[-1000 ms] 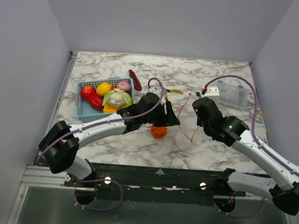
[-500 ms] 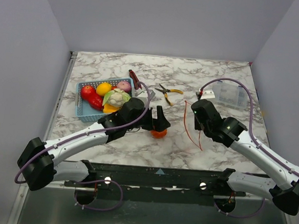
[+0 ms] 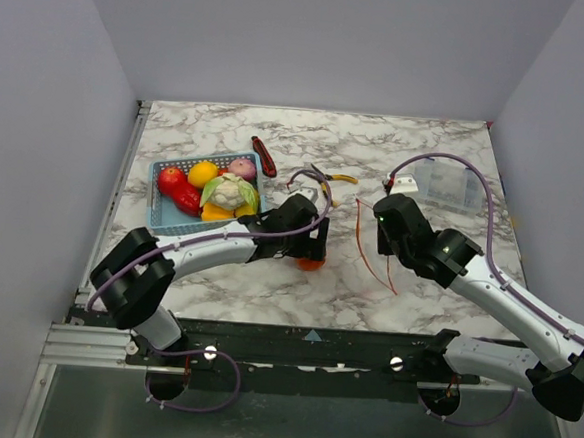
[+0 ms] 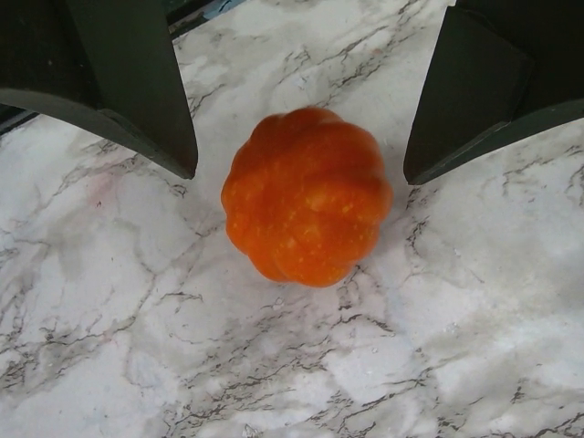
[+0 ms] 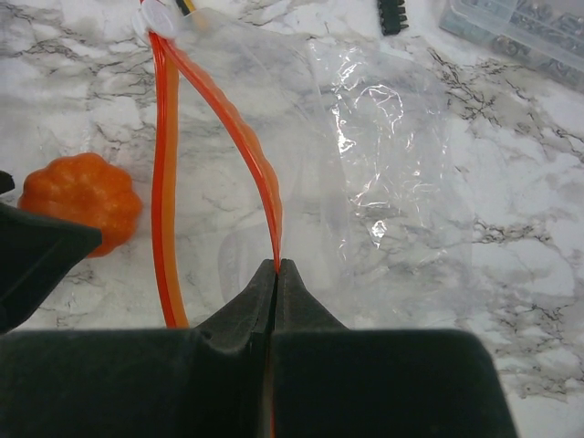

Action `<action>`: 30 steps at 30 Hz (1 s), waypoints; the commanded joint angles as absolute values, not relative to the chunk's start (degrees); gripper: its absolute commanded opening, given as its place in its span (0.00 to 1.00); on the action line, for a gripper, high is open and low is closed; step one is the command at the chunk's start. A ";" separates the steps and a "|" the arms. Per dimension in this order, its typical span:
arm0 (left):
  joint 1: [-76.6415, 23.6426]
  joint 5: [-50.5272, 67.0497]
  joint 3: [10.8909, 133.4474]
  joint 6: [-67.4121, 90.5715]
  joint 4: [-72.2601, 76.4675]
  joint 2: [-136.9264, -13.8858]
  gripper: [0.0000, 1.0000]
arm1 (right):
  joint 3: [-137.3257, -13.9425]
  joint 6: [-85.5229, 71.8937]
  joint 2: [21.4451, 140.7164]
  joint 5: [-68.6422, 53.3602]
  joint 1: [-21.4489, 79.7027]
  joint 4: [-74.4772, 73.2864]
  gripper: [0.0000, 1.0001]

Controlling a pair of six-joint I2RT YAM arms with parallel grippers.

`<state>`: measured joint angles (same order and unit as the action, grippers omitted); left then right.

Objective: Place the food in the zip-top bag and seal the zipper
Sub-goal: Pick up the fake vegetable from the center of the board.

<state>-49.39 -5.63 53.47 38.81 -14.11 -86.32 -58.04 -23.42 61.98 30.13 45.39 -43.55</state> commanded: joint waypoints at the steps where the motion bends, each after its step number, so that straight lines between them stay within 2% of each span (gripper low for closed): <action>1: -50.25 -5.88 58.08 38.06 -15.34 -91.78 0.98 | -57.74 -23.67 61.94 28.76 45.66 -42.54 0.00; 8: -50.36 -6.50 59.37 37.76 -17.81 -94.85 0.91 | -57.41 -23.97 62.37 28.22 45.62 -42.02 0.00; 17: -50.36 -5.87 57.57 36.66 -19.30 -90.25 0.40 | -57.17 -24.08 63.10 26.98 45.64 -41.31 0.00; 20: -50.35 -5.27 57.66 36.34 -20.70 -86.47 0.30 | -57.26 -24.19 63.06 26.56 45.64 -41.11 0.00; 25: -50.19 2.21 59.27 37.34 -21.90 -77.66 0.20 | -57.06 -24.47 62.40 24.23 45.62 -39.85 0.00; 30: -50.10 13.06 58.94 43.77 -14.80 -67.90 0.19 | -56.95 -25.08 62.40 22.84 45.62 -38.67 0.00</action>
